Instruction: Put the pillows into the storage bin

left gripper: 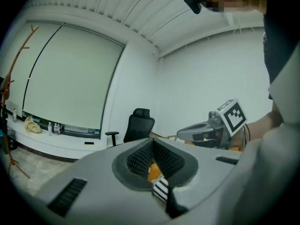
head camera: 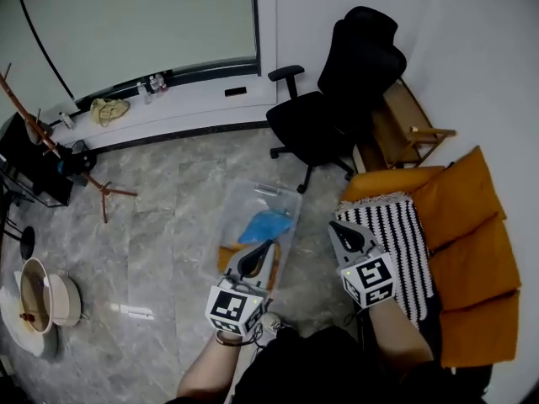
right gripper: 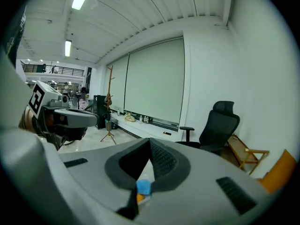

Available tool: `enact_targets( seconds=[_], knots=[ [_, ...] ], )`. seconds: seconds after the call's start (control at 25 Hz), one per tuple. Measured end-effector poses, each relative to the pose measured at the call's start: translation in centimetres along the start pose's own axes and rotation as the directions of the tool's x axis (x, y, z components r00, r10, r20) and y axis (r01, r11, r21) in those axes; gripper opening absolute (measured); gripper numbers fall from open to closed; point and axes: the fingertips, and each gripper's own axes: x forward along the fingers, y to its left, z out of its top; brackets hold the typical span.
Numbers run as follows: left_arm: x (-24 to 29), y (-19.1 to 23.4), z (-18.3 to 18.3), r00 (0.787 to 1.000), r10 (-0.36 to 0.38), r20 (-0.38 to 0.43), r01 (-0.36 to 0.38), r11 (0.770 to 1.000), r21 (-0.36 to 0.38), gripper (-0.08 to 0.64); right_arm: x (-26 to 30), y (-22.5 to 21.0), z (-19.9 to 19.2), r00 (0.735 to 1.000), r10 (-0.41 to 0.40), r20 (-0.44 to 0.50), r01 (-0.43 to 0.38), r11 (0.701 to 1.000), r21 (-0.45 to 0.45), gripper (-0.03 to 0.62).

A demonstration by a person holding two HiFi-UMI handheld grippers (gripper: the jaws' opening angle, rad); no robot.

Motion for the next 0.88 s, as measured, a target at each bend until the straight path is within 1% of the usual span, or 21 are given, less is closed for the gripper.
enact_targets(
  seconds=[0.12,0.28,0.44,0.56,0.72,0.88],
  knots=[
    [0.9,-3.1,-1.4,0.999,-0.031,0.022,0.031,1.000,0.005,0.006,-3.0,-1.4,-2.3,1.000,-0.026,0.002,0.026,0.999,0.047,0.002],
    [1.1,-8.6,-3.1,0.998,-0.057,-0.012,0.057,0.998,0.011,0.006,-8.3,-2.3,-5.1,0.999,-0.043,0.012,0.041,0.995,0.090,0.002],
    [0.1,-16.1,-3.9,0.996,-0.080,-0.032,0.081,0.996,0.025,0.006,-15.3,-3.3,-7.8,0.999,-0.045,0.006,0.045,0.994,0.096,0.002],
    [-1.1,-20.4,-4.3,0.995,-0.073,-0.067,0.075,0.997,0.029,0.006,-19.7,-3.9,-9.7,0.999,-0.046,0.008,0.045,0.991,0.125,0.002],
    [-3.8,-23.0,-4.6,0.996,-0.041,-0.076,0.042,0.999,0.015,0.006,-23.0,-2.7,-10.2,1.000,-0.026,0.017,0.023,0.992,0.124,0.002],
    [-5.9,-23.4,-5.1,0.998,-0.001,-0.057,0.004,0.999,0.045,0.006,-23.6,-1.2,-10.8,0.999,-0.002,0.035,-0.003,0.991,0.136,0.002]
  ],
)
